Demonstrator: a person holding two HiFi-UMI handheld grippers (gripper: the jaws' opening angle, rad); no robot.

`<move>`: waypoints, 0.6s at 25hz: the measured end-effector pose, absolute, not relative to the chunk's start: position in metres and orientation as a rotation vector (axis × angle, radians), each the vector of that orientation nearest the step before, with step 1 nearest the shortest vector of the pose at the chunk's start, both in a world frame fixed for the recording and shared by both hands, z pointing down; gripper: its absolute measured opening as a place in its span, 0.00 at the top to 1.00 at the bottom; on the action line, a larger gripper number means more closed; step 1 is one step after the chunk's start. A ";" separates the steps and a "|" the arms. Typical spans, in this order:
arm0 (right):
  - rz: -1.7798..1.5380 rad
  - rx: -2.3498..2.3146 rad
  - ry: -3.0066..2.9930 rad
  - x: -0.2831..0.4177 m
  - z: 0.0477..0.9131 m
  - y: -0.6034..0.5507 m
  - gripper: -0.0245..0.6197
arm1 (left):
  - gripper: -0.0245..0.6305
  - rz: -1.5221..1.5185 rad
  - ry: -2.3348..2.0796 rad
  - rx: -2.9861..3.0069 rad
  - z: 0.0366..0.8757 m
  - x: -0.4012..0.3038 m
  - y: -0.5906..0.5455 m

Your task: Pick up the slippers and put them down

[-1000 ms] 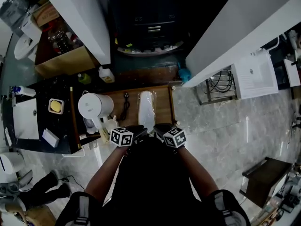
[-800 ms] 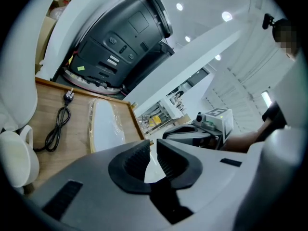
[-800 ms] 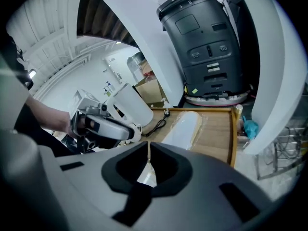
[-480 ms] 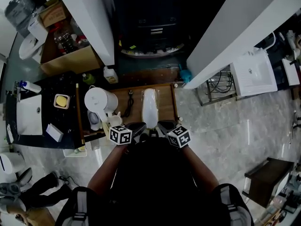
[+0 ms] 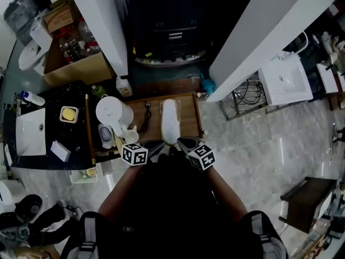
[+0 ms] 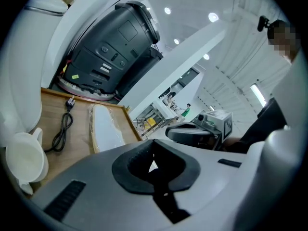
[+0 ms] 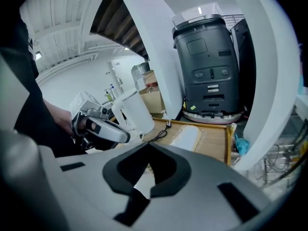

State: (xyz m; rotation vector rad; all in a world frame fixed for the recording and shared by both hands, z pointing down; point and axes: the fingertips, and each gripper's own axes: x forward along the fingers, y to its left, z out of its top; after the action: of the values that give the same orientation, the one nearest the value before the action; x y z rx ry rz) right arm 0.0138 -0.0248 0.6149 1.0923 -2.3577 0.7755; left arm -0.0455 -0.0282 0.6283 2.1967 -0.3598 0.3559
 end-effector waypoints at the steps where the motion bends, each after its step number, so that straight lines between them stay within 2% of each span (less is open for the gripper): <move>1: 0.772 1.099 -2.357 0.013 0.615 -0.023 0.95 | 0.94 0.358 -0.354 2.202 0.628 -0.046 -0.027; 15: 0.743 1.130 -2.359 0.013 0.609 -0.020 0.95 | 0.94 0.339 -0.342 2.247 0.618 -0.047 -0.026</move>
State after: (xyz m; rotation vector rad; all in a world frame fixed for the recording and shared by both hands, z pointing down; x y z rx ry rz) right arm 0.0133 -0.0198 0.6092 1.1298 -2.3592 0.7430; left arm -0.0468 -0.0260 0.6176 2.2471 -0.3418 0.3387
